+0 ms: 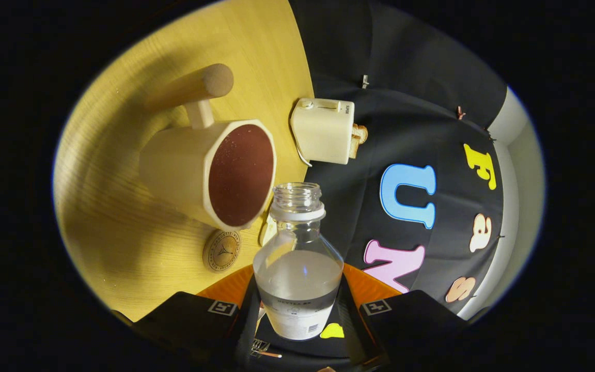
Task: Take the bottle from table, then pour the juice into the cup, finally place the bottle on the coaster
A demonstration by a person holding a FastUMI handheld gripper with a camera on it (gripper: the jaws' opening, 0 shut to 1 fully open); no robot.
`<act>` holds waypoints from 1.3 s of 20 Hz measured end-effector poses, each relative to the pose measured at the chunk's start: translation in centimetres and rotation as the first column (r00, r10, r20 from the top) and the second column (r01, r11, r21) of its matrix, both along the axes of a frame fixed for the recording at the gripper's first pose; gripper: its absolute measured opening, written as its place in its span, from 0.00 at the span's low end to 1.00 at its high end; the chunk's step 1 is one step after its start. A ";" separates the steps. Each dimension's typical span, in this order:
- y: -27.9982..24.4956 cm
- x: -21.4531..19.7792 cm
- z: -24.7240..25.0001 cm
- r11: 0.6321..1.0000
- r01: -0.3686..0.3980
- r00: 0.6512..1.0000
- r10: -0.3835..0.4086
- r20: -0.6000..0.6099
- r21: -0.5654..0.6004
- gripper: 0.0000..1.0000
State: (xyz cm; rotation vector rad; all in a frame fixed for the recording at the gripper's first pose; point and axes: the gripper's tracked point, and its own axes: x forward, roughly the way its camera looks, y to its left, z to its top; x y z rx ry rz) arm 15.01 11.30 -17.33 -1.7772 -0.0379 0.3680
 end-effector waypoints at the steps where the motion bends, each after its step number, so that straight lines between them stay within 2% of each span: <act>1: 0.0 0.2 -0.1 1.000 -0.003 1.000 0.003 -0.001 -0.013 0.72; 7: -0.7 1.2 0.7 0.996 -0.014 1.000 0.015 0.015 -0.084 0.72; 17: 0.1 1.2 0.6 0.975 -0.091 0.995 0.096 0.015 -0.202 0.72; 21: -0.1 1.5 0.5 0.973 -0.076 0.997 0.079 0.004 -0.216 0.72; 26: 0.1 1.6 0.5 0.964 -0.092 0.995 0.097 0.006 -0.250 0.72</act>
